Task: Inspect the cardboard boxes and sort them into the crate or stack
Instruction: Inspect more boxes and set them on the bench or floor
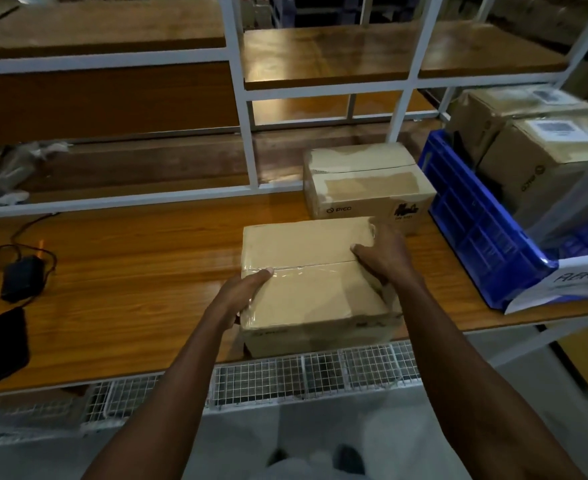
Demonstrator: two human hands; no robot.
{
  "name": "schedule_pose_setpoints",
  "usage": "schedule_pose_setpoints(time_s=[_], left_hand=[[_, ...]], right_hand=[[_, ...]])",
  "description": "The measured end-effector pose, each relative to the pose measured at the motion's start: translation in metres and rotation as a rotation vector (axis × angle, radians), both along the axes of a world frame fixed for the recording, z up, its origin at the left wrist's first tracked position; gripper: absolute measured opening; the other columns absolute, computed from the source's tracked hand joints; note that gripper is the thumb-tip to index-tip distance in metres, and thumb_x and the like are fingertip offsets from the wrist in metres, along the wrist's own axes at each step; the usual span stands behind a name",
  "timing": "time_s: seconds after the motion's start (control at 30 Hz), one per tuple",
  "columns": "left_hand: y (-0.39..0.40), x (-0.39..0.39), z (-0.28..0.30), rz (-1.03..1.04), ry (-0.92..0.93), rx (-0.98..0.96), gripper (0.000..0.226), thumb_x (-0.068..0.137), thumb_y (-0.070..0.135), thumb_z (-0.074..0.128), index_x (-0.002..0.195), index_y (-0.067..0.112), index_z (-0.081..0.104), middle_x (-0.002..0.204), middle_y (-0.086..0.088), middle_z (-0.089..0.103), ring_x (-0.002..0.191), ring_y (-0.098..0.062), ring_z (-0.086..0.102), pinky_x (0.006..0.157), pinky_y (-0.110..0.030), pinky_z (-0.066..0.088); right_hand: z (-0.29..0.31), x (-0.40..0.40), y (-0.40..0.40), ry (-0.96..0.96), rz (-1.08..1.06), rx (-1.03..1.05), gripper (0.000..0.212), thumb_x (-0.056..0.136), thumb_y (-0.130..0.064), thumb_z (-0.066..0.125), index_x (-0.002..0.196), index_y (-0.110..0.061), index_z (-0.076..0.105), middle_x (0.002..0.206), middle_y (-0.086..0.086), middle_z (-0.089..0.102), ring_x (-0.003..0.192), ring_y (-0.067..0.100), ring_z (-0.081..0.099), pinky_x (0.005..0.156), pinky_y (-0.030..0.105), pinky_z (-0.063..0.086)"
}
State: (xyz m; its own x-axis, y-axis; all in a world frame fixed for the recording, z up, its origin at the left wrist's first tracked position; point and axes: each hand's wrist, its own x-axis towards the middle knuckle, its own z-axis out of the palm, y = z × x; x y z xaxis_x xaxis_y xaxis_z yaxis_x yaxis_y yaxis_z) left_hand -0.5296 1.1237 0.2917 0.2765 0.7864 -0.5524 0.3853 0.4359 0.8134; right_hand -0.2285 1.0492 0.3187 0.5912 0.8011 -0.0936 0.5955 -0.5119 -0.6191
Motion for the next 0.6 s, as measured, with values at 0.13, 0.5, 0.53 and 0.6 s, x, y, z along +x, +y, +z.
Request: schedule_pose_setpoints(time_s=[0.13, 0.5, 0.53, 0.6], left_hand=[[0.015, 0.007, 0.007, -0.026, 0.083, -0.001, 0.085, 0.077, 0.058, 0.081, 0.144, 0.017, 0.047, 0.130, -0.009, 0.064, 0.107, -0.030, 0.067, 0.082, -0.044, 0.059], [0.013, 0.092, 0.031, -0.382, 0.695, 0.767, 0.067, 0.093, 0.048, 0.065, 0.153, 0.044, 0.037, 0.164, 0.001, 0.027, 0.146, -0.034, 0.022, 0.115, -0.059, 0.018], [0.016, 0.097, 0.031, -0.397, 0.731, 0.754, 0.066, 0.092, 0.047, 0.066, 0.152, 0.045, 0.038, 0.162, 0.001, 0.029, 0.145, -0.035, 0.024, 0.114, -0.060, 0.019], [0.024, 0.101, 0.030, -0.398, 0.762, 0.728, 0.068, 0.090, 0.048, 0.070, 0.150, 0.046, 0.038, 0.159, 0.001, 0.032, 0.142, -0.035, 0.026, 0.112, -0.062, 0.021]], right_hand=[[0.004, -0.008, 0.015, -0.189, 0.148, -0.098, 0.066, 0.092, -0.053, 0.067, 0.151, -0.028, 0.049, 0.162, 0.011, 0.038, 0.149, 0.033, 0.034, 0.117, 0.051, 0.038], [0.001, -0.010, 0.020, -0.323, 0.224, -0.221, 0.061, 0.097, -0.055, 0.055, 0.150, -0.025, 0.047, 0.158, 0.016, 0.040, 0.148, 0.041, 0.033, 0.120, 0.054, 0.033], [0.002, -0.011, 0.020, -0.321, 0.224, -0.230, 0.061, 0.098, -0.054, 0.055, 0.150, -0.025, 0.046, 0.159, 0.017, 0.038, 0.149, 0.042, 0.031, 0.120, 0.055, 0.031], [0.006, -0.011, 0.023, -0.324, 0.236, -0.256, 0.061, 0.098, -0.054, 0.056, 0.151, -0.025, 0.045, 0.161, 0.018, 0.034, 0.151, 0.043, 0.027, 0.121, 0.056, 0.029]])
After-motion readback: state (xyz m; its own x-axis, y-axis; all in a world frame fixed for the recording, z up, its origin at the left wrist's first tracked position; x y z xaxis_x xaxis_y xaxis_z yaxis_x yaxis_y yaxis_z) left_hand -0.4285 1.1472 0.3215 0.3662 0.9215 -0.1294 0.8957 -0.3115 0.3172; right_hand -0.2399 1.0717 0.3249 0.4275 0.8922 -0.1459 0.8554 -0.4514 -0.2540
